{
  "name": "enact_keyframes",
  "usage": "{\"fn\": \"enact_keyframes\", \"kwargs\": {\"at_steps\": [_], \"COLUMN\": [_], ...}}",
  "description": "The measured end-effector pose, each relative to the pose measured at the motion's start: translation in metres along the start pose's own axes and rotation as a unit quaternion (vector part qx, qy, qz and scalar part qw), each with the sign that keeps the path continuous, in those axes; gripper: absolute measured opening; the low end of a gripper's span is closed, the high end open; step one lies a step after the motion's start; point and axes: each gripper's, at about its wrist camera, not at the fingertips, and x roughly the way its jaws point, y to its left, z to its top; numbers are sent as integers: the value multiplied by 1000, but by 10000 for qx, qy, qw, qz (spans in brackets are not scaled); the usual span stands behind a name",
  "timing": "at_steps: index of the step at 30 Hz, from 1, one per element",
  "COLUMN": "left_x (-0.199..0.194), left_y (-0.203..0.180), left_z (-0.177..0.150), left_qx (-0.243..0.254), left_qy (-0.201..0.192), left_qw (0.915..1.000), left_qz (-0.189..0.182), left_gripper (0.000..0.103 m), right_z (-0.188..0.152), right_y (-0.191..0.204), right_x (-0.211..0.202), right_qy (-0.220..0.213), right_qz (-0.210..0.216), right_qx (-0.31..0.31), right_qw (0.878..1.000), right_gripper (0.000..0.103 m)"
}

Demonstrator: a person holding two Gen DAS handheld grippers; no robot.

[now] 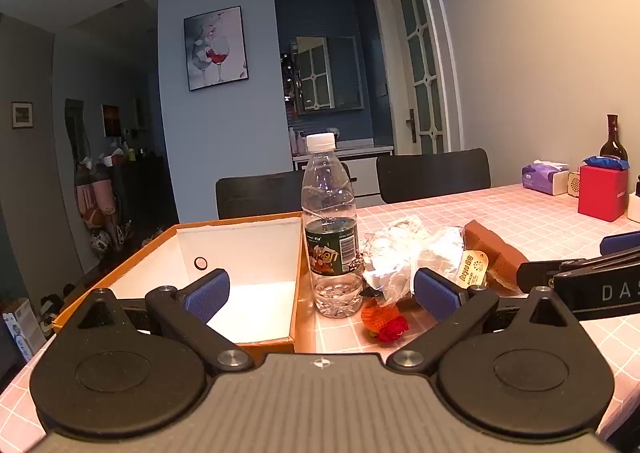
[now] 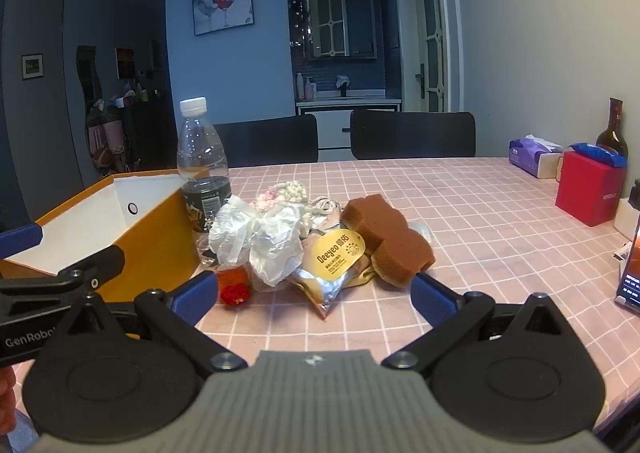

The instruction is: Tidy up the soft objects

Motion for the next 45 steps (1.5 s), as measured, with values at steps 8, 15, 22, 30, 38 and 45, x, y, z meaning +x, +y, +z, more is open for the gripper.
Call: {"fn": "enact_keyframes", "kwargs": {"at_steps": [8,15,22,30,38,45], "left_x": [-3,-1,-2,-5,-4,-3], "left_y": [-1,1,2,1,2,1], "left_z": [1,0,0,1,2,1], "left_qx": [-28,-66,-87,-132,-148,-151], "left_qy": [-8,21,15,54,82,100], "left_qw": [10000,10000,10000,9999,9998,9998], "left_qz": [-26,-23,-33,-48,-62,-75], "left_gripper": [103,103,103,103,103,103], "right_z": [0,0,1,-1,-3,-3], "right_y": [4,4,5,6,3,1], "right_x": [-2,-8,-9,-6,-3,-1], "right_qy": [-48,-124,-145,-118,-64,-25], "right_qz": [-24,-26,-60,-72,-84,-111], "right_qx": [-25,-89,-156,-162,-133,-92], "right_qw": [10000,9999,9998,9998,9999,9999], "right_gripper": [100,100,100,101,100,100]}}
